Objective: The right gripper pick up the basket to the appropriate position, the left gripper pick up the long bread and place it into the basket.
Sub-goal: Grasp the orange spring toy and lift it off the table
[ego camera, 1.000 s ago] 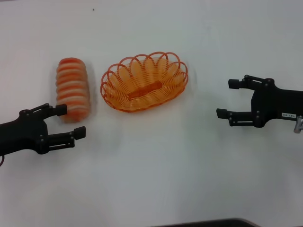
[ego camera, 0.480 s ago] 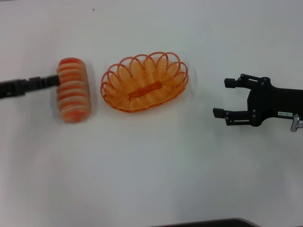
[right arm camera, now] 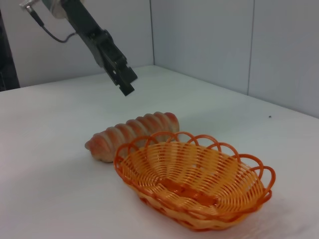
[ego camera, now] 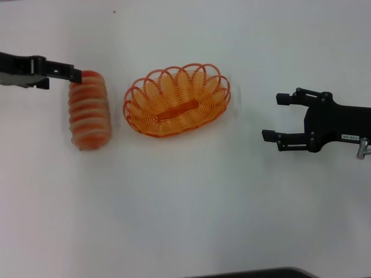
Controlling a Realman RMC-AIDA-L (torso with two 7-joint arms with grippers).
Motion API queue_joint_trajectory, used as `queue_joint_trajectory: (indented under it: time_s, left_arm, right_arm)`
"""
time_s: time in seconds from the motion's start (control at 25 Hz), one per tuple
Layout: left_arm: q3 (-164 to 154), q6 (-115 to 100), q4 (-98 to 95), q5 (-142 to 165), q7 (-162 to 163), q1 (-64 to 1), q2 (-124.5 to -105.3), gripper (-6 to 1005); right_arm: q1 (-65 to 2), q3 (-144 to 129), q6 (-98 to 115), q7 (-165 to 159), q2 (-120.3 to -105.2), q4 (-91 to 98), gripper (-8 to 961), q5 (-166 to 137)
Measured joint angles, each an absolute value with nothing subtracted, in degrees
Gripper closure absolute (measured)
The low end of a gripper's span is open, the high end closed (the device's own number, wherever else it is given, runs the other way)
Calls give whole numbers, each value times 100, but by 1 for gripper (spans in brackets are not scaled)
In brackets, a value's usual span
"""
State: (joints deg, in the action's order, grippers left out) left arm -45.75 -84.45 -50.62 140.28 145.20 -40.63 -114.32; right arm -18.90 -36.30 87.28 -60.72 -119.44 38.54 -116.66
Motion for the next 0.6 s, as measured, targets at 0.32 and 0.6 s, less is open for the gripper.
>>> queue_joint_trajectory:
  time_s: [0.32, 0.6]
  left_arm:
    - [-5295, -8204, -6048, 15660, 15349, -4565, -12294, 66]
    - [-5371, -8000, -5840, 15771, 15850, -4584, -12351, 66]
  right_arm:
    - [-1889, -3566, 8582, -6081, -11944, 3865, 27, -11657]
    - [-1879, -3566, 8551, -6082, -11944, 3848, 28, -11674]
